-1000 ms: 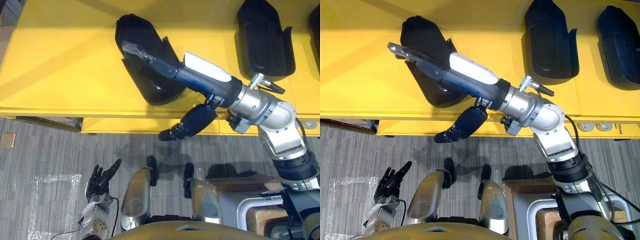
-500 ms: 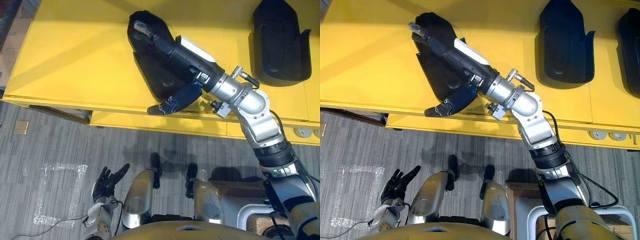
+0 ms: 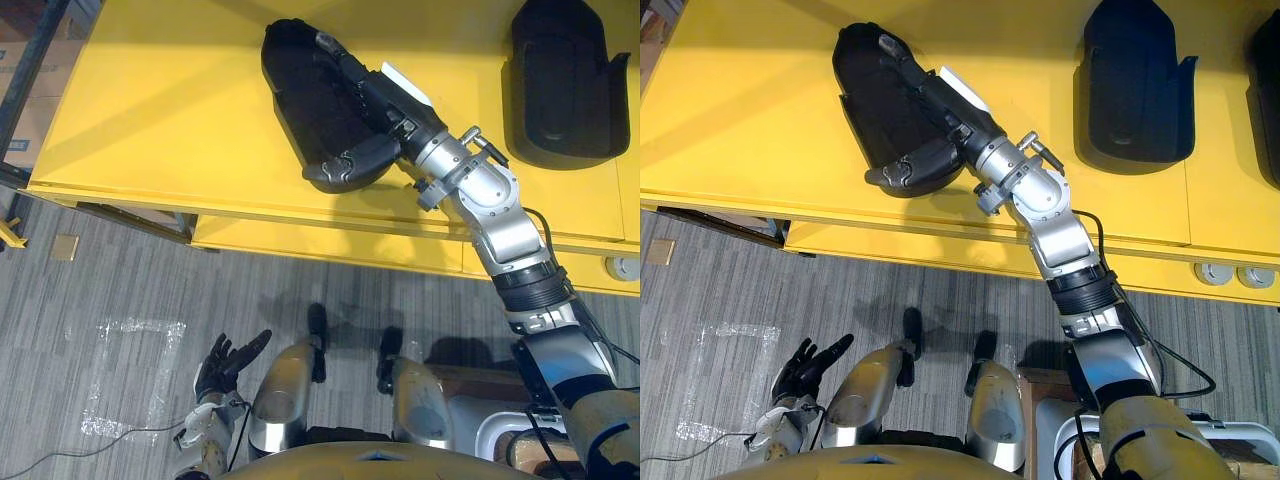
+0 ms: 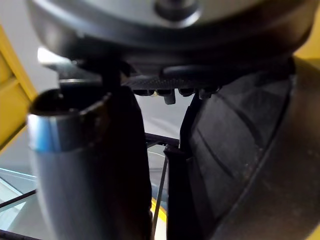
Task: Walk over and take three plastic housings, then place them on the shelf
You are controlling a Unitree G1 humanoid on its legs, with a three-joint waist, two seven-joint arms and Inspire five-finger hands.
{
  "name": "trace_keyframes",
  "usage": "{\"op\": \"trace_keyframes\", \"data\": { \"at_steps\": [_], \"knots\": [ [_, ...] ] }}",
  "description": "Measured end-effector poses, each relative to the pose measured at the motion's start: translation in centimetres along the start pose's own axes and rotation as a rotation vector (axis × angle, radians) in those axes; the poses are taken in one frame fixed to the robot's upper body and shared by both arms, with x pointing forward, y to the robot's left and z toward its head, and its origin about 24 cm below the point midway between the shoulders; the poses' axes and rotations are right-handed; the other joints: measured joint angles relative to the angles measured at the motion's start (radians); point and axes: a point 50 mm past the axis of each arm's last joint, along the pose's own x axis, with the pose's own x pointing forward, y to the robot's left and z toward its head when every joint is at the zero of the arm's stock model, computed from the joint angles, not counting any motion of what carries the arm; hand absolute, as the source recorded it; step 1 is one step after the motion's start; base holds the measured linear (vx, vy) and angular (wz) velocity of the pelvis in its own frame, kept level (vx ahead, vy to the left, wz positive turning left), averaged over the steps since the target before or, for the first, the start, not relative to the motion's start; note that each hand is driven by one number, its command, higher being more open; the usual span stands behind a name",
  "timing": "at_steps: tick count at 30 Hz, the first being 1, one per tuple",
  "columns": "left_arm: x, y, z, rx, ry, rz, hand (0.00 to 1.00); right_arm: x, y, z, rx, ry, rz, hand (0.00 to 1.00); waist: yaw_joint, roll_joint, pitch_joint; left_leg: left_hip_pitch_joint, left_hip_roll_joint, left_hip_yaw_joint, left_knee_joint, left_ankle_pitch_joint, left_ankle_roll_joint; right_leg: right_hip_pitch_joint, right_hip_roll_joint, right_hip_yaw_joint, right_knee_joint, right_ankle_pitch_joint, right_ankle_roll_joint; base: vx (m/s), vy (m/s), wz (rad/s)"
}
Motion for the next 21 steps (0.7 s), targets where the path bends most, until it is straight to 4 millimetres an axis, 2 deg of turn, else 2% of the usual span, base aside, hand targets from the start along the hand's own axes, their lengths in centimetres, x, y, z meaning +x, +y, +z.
{"op": "trace_keyframes", "data": {
  "at_steps": [6, 10, 21],
  "knots": [
    [0.0, 0.0, -0.2, 0.002, 0.019, -0.001, 1.0, 0.8, 0.1, -0.3, 0.005, 0.046, 0.033, 1.0, 0.007, 0.0, 0.0, 0.005, 0.001, -0.011, -0.016, 0.017, -0.004, 0.0, 0.0, -0.017, 0.011, -0.005, -0.005, -0.01, -0.017, 0.07],
    [0.0, -0.2, -0.3, 0.009, 0.025, -0.008, 1.0, 1.2, -0.2, -0.5, 0.006, 0.065, -0.007, 1.0, 0.011, 0.0, 0.0, 0.009, -0.001, -0.018, -0.03, 0.03, -0.003, 0.001, -0.001, -0.024, 0.013, -0.005, -0.005, -0.01, 0.003, 0.05],
    [-0.1, -0.6, -0.5, 0.027, 0.034, -0.011, 1.0, 2.0, -0.8, -1.4, 0.03, 0.115, -0.268, 1.0, 0.02, 0.002, -0.001, 0.01, -0.001, -0.032, -0.03, 0.036, -0.006, 0.009, -0.001, -0.038, 0.012, -0.004, -0.005, 0.0, 0.001, 0.03]
  ]
}}
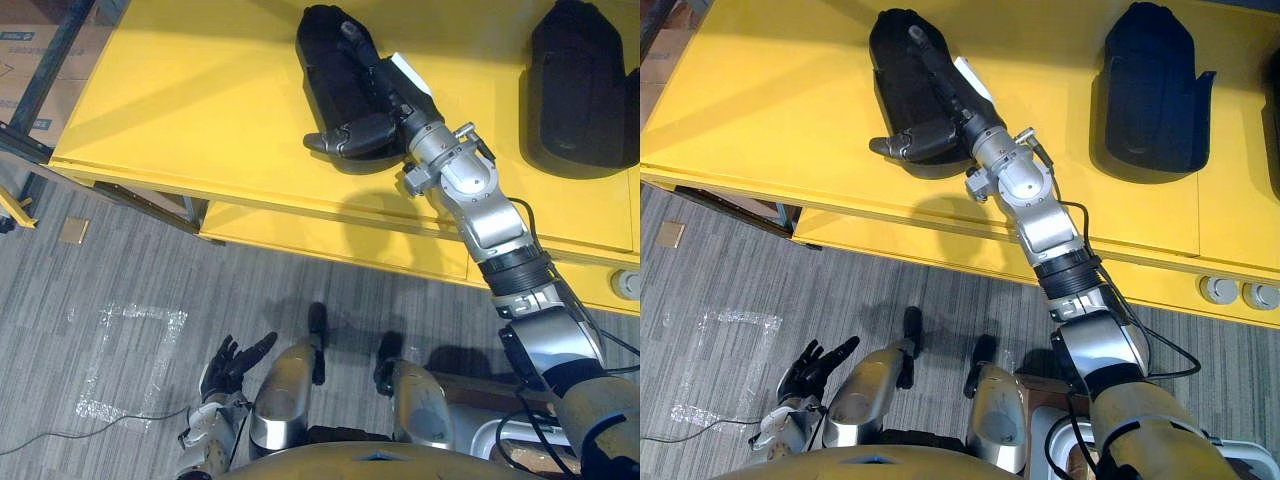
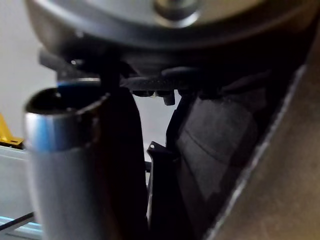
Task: Walk over and take three plastic housings, then place them on the shelf
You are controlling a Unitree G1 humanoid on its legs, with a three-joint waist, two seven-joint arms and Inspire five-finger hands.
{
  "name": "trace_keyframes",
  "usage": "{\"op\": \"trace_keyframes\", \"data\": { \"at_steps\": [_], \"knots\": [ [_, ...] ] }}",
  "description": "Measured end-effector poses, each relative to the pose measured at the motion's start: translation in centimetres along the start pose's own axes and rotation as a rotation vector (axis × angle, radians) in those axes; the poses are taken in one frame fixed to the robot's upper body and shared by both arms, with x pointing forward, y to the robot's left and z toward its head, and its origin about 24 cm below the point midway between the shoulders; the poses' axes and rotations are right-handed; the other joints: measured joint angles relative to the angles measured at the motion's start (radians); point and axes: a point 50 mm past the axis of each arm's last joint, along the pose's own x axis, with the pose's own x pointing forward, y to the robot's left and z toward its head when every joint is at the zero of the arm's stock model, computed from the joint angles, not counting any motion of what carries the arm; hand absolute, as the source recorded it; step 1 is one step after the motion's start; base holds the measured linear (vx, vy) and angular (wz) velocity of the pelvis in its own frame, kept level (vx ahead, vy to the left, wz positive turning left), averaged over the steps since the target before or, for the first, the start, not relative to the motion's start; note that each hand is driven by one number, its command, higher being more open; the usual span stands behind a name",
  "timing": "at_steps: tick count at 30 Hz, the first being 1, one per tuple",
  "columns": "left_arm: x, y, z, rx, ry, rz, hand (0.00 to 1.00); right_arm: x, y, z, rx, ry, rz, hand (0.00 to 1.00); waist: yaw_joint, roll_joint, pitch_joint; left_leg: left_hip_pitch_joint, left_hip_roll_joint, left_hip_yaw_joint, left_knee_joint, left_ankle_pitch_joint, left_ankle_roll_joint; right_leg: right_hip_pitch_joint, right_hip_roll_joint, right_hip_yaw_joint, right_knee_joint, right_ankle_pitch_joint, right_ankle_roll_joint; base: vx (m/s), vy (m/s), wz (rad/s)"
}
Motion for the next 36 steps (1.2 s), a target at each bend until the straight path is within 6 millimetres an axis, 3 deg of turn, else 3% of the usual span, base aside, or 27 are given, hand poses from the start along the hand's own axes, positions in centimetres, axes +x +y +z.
{"op": "trace_keyframes", "data": {
  "at_steps": [8, 17, 21, 26, 29, 33, 36],
  "knots": [
    [0.0, -0.3, 0.0, 0.008, 0.0, -0.006, 1.0, 0.8, -2.0, -0.2, -0.024, 0.057, -0.184, 1.0, 0.016, 0.006, 0.0, 0.0, 0.0, -0.001, 0.0, 0.001, 0.0, 0.002, 0.0, -0.002, 0.001, 0.0, 0.0, 0.0, 0.0, 0.0],
    [0.0, -0.3, 0.0, 0.028, 0.002, -0.011, 1.0, 1.1, -1.0, 0.7, 0.022, -0.042, -0.213, 1.0, 0.015, 0.007, 0.0, 0.019, 0.001, 0.0, -0.011, 0.002, -0.001, 0.019, 0.003, -0.001, -0.009, 0.001, 0.001, 0.0, 0.0, 0.0],
    [-0.1, -0.5, -0.1, 0.06, 0.002, -0.037, 1.0, 1.1, 0.7, 3.8, 0.046, -0.204, -0.123, 1.0, 0.01, 0.007, 0.0, 0.03, 0.005, 0.002, -0.013, -0.001, -0.005, 0.035, 0.009, -0.001, -0.026, 0.003, 0.003, 0.0, 0.0, 0.0],
    [-0.1, -0.4, -0.2, 0.096, 0.011, -0.052, 1.0, -1.1, 3.2, 8.9, -0.04, -0.457, 0.05, 1.0, 0.005, 0.005, 0.0, 0.062, 0.008, 0.01, -0.013, -0.016, -0.008, 0.076, 0.013, 0.002, -0.053, 0.008, 0.007, 0.03, 0.003, -0.04],
    [-0.2, 0.1, -0.4, 0.085, 0.016, -0.041, 1.0, -2.6, 3.6, 10.8, -0.109, -0.565, 0.104, 1.0, -0.006, -0.008, -0.01, 0.077, 0.008, 0.027, -0.014, -0.03, -0.007, 0.097, 0.014, 0.01, -0.08, 0.017, 0.018, 0.03, 0.023, -0.14],
    [-0.5, 1.1, -1.0, 0.083, 0.037, -0.015, 1.0, -3.3, 3.0, 10.0, -0.224, -0.524, 0.171, 1.0, -0.016, -0.033, -0.05, 0.084, 0.006, 0.048, -0.014, -0.039, 0.004, 0.109, 0.014, 0.029, -0.115, 0.035, 0.031, 0.05, 0.029, -0.17],
    [-0.6, 1.8, -1.0, 0.116, 0.04, -0.001, 1.0, -4.2, 2.7, 7.1, -0.35, -0.371, 0.262, 1.0, -0.018, -0.063, -0.084, 0.102, 0.004, 0.056, -0.014, -0.052, 0.002, 0.132, 0.014, 0.032, -0.133, 0.038, 0.034, 0.06, 0.018, -0.07]
  ]
}}
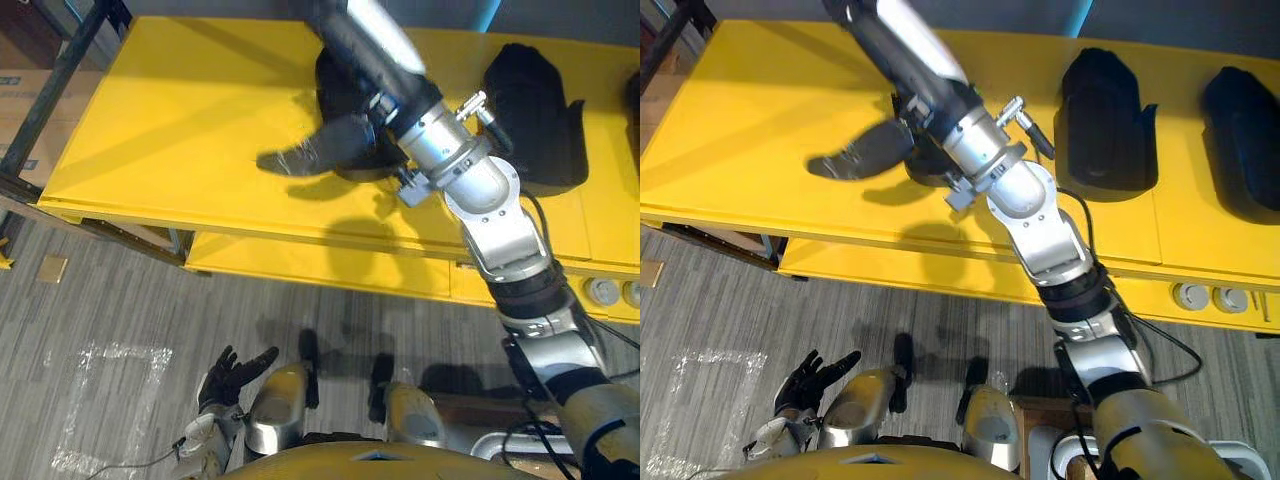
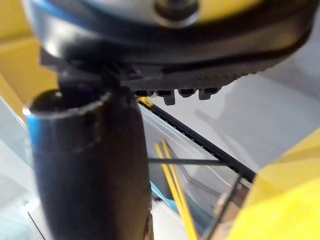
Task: Walk over and take three plastic housings, then place them on the shelf
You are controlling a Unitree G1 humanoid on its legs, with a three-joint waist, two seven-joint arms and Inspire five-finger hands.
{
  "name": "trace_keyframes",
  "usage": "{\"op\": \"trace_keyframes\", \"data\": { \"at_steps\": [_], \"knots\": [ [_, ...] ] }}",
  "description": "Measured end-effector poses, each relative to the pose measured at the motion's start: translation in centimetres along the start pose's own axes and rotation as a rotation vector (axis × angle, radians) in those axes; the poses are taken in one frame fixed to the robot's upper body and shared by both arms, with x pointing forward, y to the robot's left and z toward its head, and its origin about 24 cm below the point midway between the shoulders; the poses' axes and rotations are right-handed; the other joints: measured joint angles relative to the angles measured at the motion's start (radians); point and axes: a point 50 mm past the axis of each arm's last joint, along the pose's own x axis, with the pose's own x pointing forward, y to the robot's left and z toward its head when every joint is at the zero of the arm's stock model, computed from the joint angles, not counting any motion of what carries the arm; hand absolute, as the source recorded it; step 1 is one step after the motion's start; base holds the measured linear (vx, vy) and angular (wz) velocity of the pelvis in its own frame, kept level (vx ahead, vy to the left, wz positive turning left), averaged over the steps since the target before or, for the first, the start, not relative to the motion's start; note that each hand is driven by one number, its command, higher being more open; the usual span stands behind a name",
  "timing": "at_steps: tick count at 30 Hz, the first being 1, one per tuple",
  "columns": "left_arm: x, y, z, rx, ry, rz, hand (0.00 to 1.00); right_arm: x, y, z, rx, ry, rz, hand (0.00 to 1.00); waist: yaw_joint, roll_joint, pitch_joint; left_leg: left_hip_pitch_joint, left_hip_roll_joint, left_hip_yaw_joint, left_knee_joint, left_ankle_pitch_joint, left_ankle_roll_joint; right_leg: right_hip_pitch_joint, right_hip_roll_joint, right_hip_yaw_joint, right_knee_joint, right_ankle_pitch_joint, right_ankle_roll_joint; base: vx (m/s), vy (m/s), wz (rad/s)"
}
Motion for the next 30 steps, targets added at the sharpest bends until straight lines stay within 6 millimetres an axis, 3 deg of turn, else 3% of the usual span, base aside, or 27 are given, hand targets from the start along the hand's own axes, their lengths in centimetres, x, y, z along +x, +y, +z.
{"op": "trace_keyframes", "data": {
  "at_steps": [4, 10, 14, 25, 26, 30],
  "knots": [
    [-0.1, 1.0, -0.3, 0.002, 0.014, 0.037, 1.0, -2.8, 0.7, -2.7, -0.045, 0.181, 0.124, 1.0, -0.002, -0.036, -0.021, 0.012, 0.003, 0.027, 0.005, -0.024, -0.007, 0.01, 0.002, 0.026, -0.014, 0.008, 0.005, 0.02, 0.008, -0.18],
    [-0.8, 2.4, -1.6, 0.008, 0.068, 0.085, 1.0, -5.3, 0.7, -4.3, -0.08, 0.3, 0.187, 1.0, -0.026, -0.047, -0.024, -0.002, 0.013, 0.065, 0.056, -0.072, 0.006, 0.009, 0.005, 0.071, -0.033, 0.021, 0.01, 0.0, 0.027, -0.23],
    [-0.8, 2.7, -1.6, 0.003, 0.067, 0.095, 1.0, -5.4, 0.7, -4.4, -0.083, 0.305, 0.184, 1.0, -0.026, -0.059, -0.023, -0.044, 0.026, 0.068, 0.111, -0.097, 0.002, -0.011, 0.011, 0.074, -0.033, 0.023, 0.01, 0.01, 0.002, -0.03],
    [-0.7, 2.7, -1.6, 0.001, 0.064, 0.096, 1.0, -5.0, 0.8, -5.1, -0.047, 0.313, 0.125, 1.0, -0.019, -0.058, -0.023, -0.063, 0.023, 0.058, 0.156, -0.121, 0.011, -0.012, 0.006, 0.071, -0.031, 0.024, 0.011, 0.02, 0.009, 0.02],
    [-0.7, 2.6, -1.6, 0.0, 0.064, 0.094, 1.0, -4.8, 0.8, -5.4, -0.037, 0.323, 0.116, 0.0, -0.019, -0.055, -0.021, -0.064, 0.023, 0.057, 0.157, -0.121, 0.011, -0.011, 0.006, 0.07, -0.031, 0.023, 0.01, 0.0, 0.0, 0.0],
    [-0.5, 1.9, -1.4, 0.008, 0.061, 0.07, 1.0, -4.0, 0.1, -6.9, -0.026, 0.369, 0.081, 0.0, -0.019, -0.023, -0.003, -0.072, 0.02, 0.044, 0.157, -0.116, 0.008, -0.013, 0.005, 0.053, -0.029, 0.021, 0.007, -0.06, -0.019, 0.1]
  ]
}}
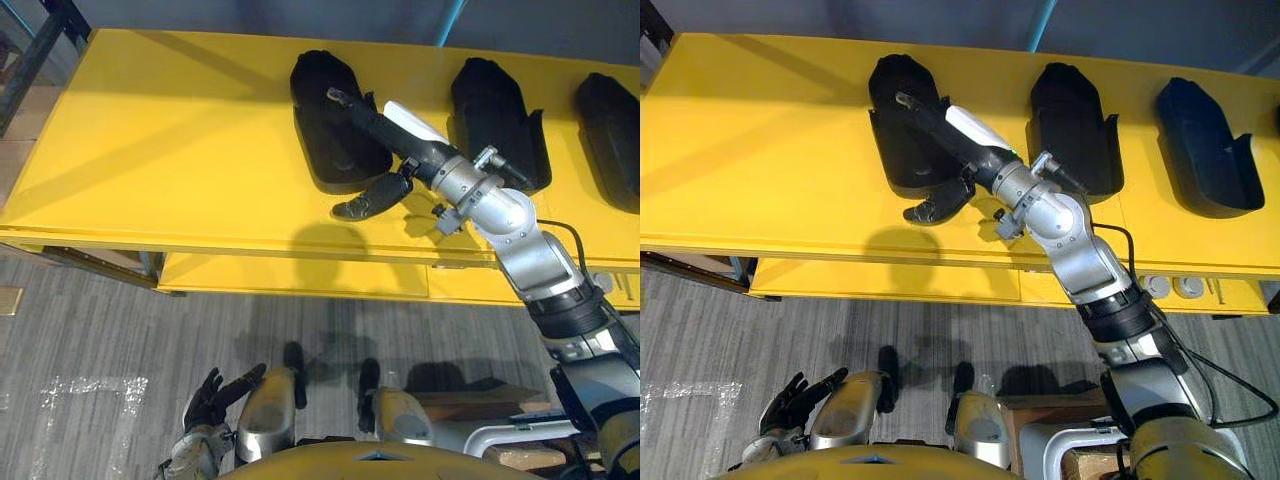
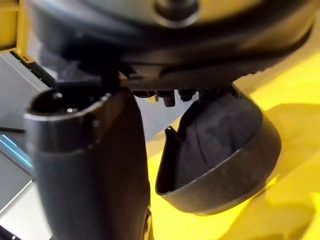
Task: Walk over and take three plastic housings, then place them on the shelf
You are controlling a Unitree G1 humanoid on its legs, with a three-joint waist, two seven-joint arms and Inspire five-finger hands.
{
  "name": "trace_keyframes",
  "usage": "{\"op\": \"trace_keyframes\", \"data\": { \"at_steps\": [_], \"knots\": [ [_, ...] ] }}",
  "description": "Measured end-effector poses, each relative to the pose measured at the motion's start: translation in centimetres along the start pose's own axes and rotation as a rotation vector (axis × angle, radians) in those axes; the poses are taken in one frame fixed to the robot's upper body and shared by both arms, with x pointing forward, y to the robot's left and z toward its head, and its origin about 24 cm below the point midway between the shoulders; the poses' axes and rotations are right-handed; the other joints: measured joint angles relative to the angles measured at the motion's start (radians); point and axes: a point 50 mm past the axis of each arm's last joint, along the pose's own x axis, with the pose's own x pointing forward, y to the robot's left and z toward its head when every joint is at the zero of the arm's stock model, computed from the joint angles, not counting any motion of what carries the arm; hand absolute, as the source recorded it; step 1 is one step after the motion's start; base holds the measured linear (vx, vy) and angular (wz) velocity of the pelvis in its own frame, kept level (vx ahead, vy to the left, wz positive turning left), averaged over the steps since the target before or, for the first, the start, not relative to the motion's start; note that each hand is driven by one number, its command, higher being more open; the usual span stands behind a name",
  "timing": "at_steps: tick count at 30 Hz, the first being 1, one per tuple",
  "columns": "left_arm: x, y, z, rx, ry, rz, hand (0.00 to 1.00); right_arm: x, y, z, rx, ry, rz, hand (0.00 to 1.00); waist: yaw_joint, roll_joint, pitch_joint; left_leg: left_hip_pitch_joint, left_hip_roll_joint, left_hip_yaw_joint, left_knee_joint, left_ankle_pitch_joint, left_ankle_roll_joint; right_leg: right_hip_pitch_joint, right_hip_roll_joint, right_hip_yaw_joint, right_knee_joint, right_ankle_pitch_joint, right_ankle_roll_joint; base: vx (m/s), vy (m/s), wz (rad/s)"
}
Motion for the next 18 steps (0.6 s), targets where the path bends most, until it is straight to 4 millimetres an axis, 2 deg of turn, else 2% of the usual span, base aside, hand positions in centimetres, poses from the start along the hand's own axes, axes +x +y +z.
{"op": "trace_keyframes", "data": {
  "at_steps": [3, 11, 14, 18],
  "knots": [
    [0.2, -0.6, 0.2, -0.005, -0.004, -0.011, 1.0, 0.5, -0.2, -0.4, -0.056, 0.037, -0.01, 0.0, 0.006, 0.018, 0.012, -0.008, -0.001, -0.011, -0.011, 0.019, 0.004, -0.011, 0.001, -0.01, 0.01, -0.004, -0.005, -0.03, -0.027, 0.11],
    [0.2, -0.9, 0.5, -0.007, -0.008, -0.014, 1.0, 0.9, 0.0, -1.4, -0.068, 0.093, -0.009, 0.0, 0.01, 0.021, 0.014, -0.005, -0.002, -0.021, -0.032, 0.036, -0.001, -0.013, 0.003, -0.03, 0.016, -0.011, -0.016, 0.0, -0.03, 0.06],
    [0.3, -1.1, 0.5, -0.01, -0.007, -0.02, 1.0, 1.3, -0.4, -0.9, -0.08, 0.076, -0.011, 0.0, 0.011, 0.033, 0.024, -0.004, -0.002, -0.02, -0.033, 0.037, 0.0, -0.014, 0.002, -0.03, 0.019, -0.012, -0.016, 0.0, 0.0, 0.0],
    [0.3, -1.3, 0.8, -0.01, -0.017, -0.025, 1.0, 1.5, -0.5, -0.7, -0.084, 0.069, -0.01, 0.0, 0.023, 0.036, 0.035, -0.007, -0.002, -0.02, -0.037, 0.042, -0.001, -0.027, 0.001, -0.031, 0.036, -0.017, -0.021, 0.0, 0.0, 0.0]
  ]
}}
